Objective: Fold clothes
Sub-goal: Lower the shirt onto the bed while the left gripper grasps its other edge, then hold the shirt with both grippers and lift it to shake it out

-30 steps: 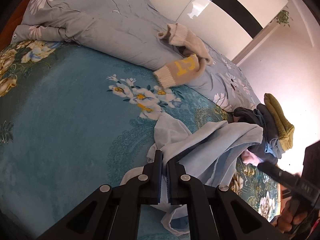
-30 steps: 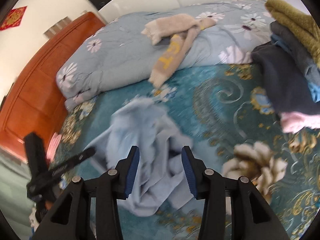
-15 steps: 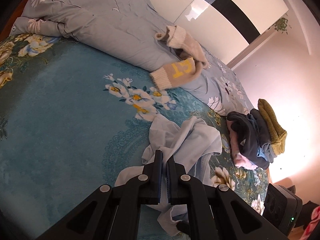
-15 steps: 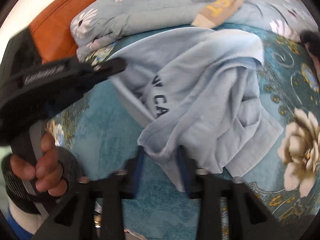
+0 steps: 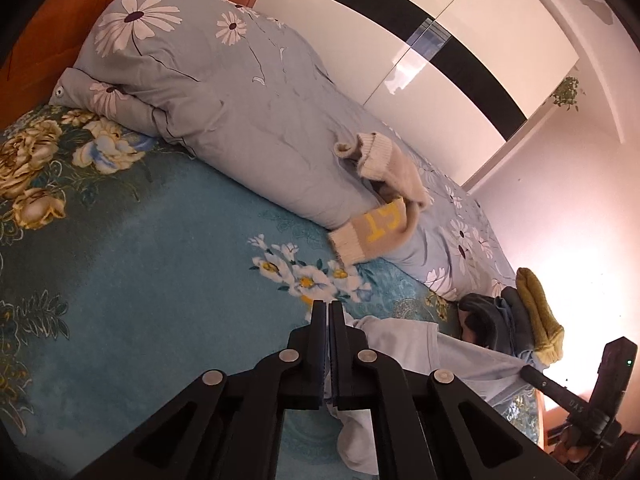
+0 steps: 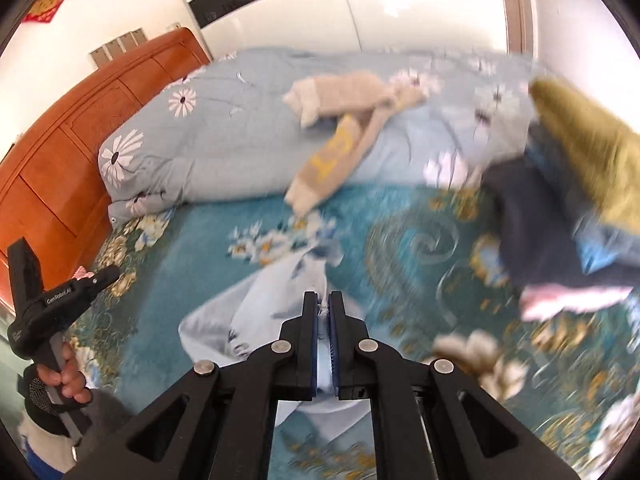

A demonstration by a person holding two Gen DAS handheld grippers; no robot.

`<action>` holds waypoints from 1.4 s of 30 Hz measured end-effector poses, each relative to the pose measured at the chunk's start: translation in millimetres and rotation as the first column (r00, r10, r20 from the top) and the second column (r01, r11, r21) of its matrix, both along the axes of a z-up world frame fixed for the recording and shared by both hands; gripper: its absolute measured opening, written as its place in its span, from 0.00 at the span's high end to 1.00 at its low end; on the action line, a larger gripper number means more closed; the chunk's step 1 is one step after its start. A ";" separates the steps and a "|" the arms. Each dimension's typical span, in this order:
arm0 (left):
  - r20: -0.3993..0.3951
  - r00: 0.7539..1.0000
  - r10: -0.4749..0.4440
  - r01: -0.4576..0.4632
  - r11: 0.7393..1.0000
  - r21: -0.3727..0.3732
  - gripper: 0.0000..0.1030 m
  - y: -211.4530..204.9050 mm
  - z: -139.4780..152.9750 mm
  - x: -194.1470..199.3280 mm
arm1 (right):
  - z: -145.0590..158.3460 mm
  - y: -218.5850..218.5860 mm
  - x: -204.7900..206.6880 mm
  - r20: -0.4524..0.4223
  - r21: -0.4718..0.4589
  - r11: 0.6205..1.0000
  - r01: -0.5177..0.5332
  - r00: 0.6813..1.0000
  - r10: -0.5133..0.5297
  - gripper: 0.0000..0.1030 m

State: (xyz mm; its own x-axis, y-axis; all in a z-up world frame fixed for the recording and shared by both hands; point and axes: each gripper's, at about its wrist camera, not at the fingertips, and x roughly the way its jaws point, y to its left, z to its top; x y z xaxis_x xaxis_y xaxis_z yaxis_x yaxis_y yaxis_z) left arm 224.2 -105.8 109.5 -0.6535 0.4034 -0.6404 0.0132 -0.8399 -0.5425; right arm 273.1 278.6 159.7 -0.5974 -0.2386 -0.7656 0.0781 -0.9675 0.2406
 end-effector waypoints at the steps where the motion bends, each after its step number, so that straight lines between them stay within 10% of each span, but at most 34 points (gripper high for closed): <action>1: 0.014 1.000 -0.023 0.022 1.000 0.007 0.98 3.2 -2.6 -1.8 | 4.0 -0.8 -1.3 -0.008 0.010 1.000 -0.001 1.000 0.001 0.95; 10: 0.186 0.971 -0.148 0.140 0.989 0.055 0.96 47.7 -62.9 -29.8 | 7.9 1.7 10.3 -0.018 0.037 0.999 -0.011 1.000 0.011 0.95; 15: 0.248 0.952 -0.181 0.158 0.981 0.110 0.67 62.0 -91.3 -56.8 | 1.5 7.2 16.9 0.001 0.021 1.000 -0.004 1.000 0.004 0.95; 26: 0.330 0.908 -0.260 0.240 0.966 0.099 0.74 102.5 -124.0 -79.8 | -2.4 20.9 14.0 0.041 0.010 1.000 0.028 0.999 -0.028 0.95; 28: 0.308 0.917 -0.253 0.241 0.967 0.077 0.98 102.6 -119.8 -75.8 | -2.1 23.1 12.3 0.044 0.009 0.999 0.035 0.998 -0.035 0.95; 34: 0.167 0.963 -0.211 0.215 0.977 -0.005 0.98 84.7 -70.7 -72.9 | 15.0 29.8 5.9 0.011 0.033 0.997 0.074 0.997 -0.074 0.95; 42: -0.167 0.981 -0.095 0.084 0.994 -0.071 0.98 21.0 71.6 -61.1 | 105.1 34.0 -9.3 -0.200 0.088 0.989 0.116 0.975 -0.097 0.95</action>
